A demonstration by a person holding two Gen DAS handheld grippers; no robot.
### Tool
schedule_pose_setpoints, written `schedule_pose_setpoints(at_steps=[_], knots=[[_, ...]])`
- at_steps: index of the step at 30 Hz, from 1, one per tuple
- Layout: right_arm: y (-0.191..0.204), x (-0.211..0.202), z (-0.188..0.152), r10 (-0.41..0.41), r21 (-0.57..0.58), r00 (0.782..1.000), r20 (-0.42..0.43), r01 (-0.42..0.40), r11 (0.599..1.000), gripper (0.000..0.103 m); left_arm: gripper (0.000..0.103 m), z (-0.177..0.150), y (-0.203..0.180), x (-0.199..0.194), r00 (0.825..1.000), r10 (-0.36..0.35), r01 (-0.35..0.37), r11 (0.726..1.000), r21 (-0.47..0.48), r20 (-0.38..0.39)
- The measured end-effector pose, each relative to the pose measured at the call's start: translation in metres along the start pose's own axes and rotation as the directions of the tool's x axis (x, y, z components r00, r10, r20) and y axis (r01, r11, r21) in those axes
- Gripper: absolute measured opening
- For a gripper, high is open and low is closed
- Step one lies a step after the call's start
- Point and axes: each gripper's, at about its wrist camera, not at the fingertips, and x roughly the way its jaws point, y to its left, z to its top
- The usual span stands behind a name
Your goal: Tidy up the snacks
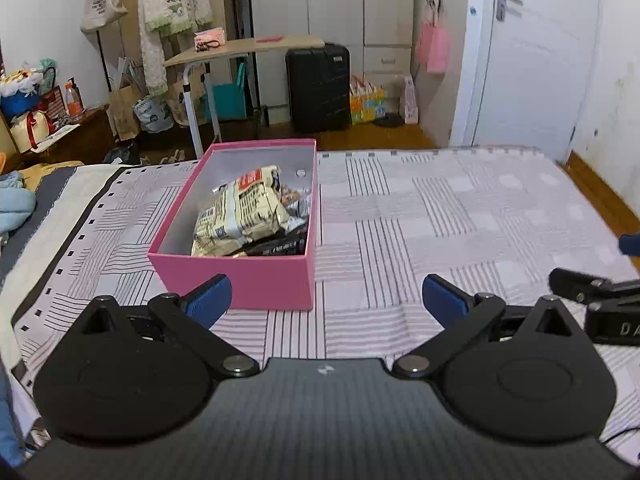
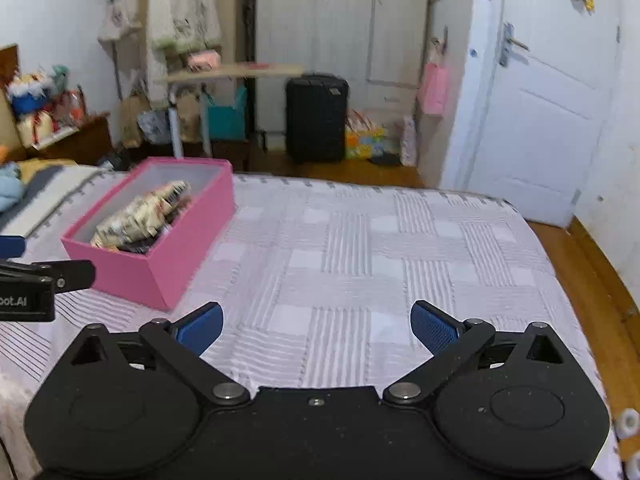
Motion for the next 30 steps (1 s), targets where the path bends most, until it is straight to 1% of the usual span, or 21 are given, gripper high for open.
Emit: schedule_pose_setpoints(at_steps=[2,4,8,11,15,17,21,25,30], knots=[[-0.001,-0.004,-0.005,-0.012,-0.007,1.0,0.001,0.012,1.0,0.102,0.103,-0.002,-0.003,-0.002,1.0,0.011,-0.011,1.0,0.018,0.003],[-0.003,-0.003,-0.005,-0.018,-0.008,1.0,-0.001,0.018,1.0,0.102,0.103,-0.003,-0.003,-0.003,1.0,0.018,-0.018,1.0,0.011,0.006],[-0.008,-0.003,-0.005,-0.011,0.02,1.0,0.011,0.01,1.0,0.102,0.103,-0.006,-0.004,-0.005,1.0,0.005,-0.005,1.0,0.006,0.006],[-0.008,-0.003,-0.005,0.002,0.026,1.0,0.018,-0.003,1.0,0.102,0.103,-0.008,-0.005,-0.005,0.999,0.032,-0.032,0.999,0.004,0.006],[-0.008,-0.003,-0.004,0.0,0.021,0.999,0.034,-0.001,1.0,0.102,0.103,-0.01,-0.004,-0.003,0.998,0.057,-0.057,0.998,-0.006,0.01],[-0.006,-0.003,-0.005,-0.011,0.015,0.999,0.034,0.01,1.0,0.102,0.103,-0.011,-0.004,-0.003,0.999,0.05,-0.05,0.999,-0.011,0.004],[-0.008,-0.002,-0.005,-0.006,0.025,0.999,0.033,0.005,1.0,0.102,0.103,-0.011,-0.004,-0.003,0.998,0.056,-0.056,0.998,-0.013,0.003],[-0.009,0.001,-0.004,-0.01,0.035,1.0,0.024,0.009,0.999,0.102,0.103,-0.01,-0.003,-0.004,0.999,0.039,-0.039,0.999,-0.018,0.0],[-0.011,0.005,-0.006,-0.009,0.047,1.0,0.01,0.009,0.999,0.102,0.103,-0.01,-0.004,-0.004,0.999,0.034,-0.034,0.999,-0.017,-0.003]])
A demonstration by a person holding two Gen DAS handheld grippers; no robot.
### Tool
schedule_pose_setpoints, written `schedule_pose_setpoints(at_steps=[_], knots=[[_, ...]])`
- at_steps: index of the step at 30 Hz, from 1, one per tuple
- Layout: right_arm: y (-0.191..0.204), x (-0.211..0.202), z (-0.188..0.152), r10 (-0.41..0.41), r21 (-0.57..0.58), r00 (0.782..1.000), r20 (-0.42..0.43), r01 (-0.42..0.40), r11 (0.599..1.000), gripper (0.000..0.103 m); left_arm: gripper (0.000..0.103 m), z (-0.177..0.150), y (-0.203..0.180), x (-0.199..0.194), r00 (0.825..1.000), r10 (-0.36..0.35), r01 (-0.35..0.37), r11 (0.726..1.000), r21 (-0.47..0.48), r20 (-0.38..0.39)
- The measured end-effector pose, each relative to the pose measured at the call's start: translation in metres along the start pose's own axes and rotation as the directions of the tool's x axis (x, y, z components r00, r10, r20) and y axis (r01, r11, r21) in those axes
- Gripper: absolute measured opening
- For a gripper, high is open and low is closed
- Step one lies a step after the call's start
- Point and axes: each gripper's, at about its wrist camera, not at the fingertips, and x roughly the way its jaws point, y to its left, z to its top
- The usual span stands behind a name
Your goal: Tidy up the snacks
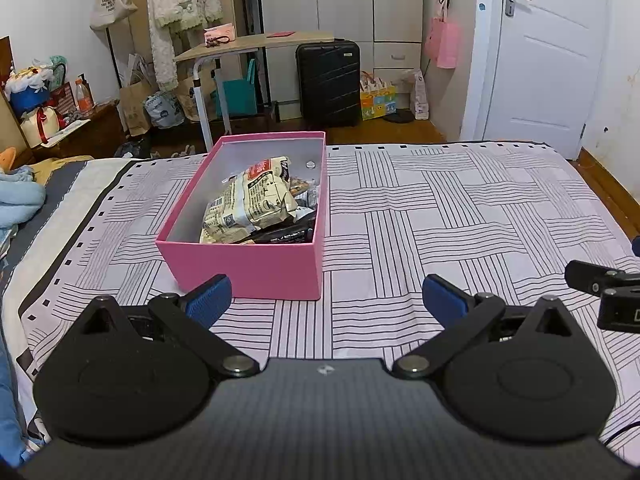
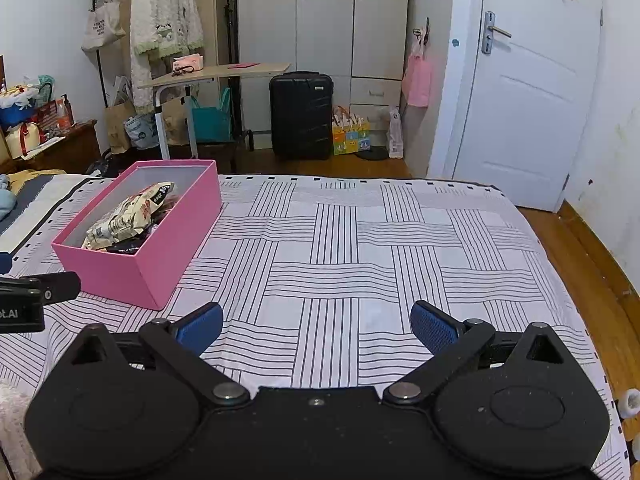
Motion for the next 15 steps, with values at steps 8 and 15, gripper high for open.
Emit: schedule_pose_setpoints(at_steps=[8,15], knots=[[-0.0025,0.002,-0.0014,-0.005,0.007,1.0,-0.005,0.005,1.0,0.102,0.103,-0.0018,0.0007,0.0024,1.0,0.018,-0.018,1.0,0.003,-0.002],[-0.0036,0.0042,0.0001,-0.017,0.011,1.0,-0.005,0.017,1.0,0.102,0.103,-0.0013,0.0038,0.0042,0.999,0.032,-0.032,0.999,-0.011,-0.007]])
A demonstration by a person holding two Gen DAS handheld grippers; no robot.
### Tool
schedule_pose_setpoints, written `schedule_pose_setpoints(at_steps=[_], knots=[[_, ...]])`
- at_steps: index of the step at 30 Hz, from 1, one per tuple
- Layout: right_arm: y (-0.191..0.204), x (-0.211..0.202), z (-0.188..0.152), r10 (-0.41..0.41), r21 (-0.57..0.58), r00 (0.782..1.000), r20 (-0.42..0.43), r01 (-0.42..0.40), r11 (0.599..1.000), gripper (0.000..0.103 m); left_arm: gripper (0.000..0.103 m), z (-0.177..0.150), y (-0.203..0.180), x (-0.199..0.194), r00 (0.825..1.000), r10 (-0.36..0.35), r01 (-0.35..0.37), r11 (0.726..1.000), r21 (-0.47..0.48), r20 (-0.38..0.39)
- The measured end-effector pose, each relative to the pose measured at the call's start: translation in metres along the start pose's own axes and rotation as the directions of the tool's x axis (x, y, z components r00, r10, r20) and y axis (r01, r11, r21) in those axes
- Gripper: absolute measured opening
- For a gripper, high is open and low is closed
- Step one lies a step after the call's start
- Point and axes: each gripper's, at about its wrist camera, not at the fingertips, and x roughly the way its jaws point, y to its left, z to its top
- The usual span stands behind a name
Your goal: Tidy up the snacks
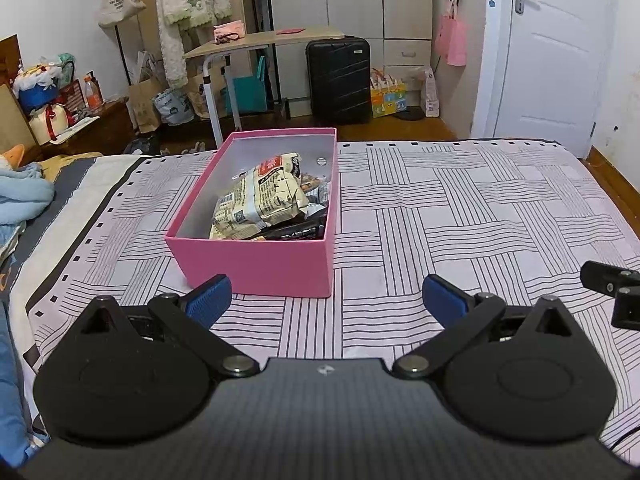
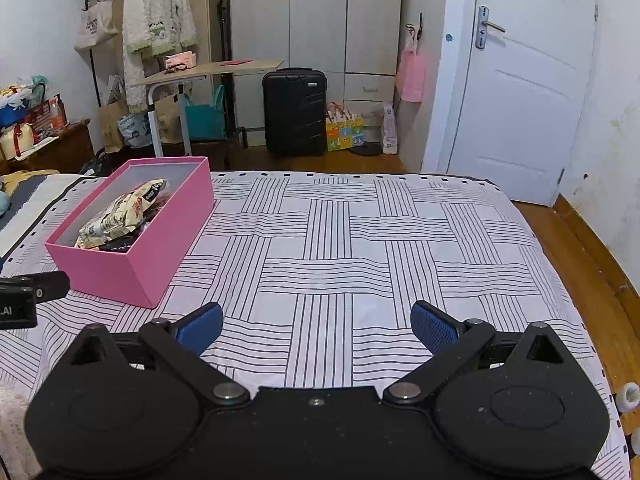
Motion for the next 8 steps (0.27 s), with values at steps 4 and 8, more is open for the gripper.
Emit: schedule_pose_setpoints(at_steps=[4,8], knots=[[0.0015,0.0,0.0002,-0.003,0.003,1.0,0.002,0.003,1.0,0.102,0.103,0.0005,0.001,-0.0009,1.0,0.002,-0.003,1.0,0.004,0.011],[0.0035,0.0015,-0.001,-0.001,-0.002,1.0,-0.001,0.001,1.0,0.102,0.103,0.0009,0.0017,-0.0009,1.0,-0.003,0.003,1.0,0.003,0.012]])
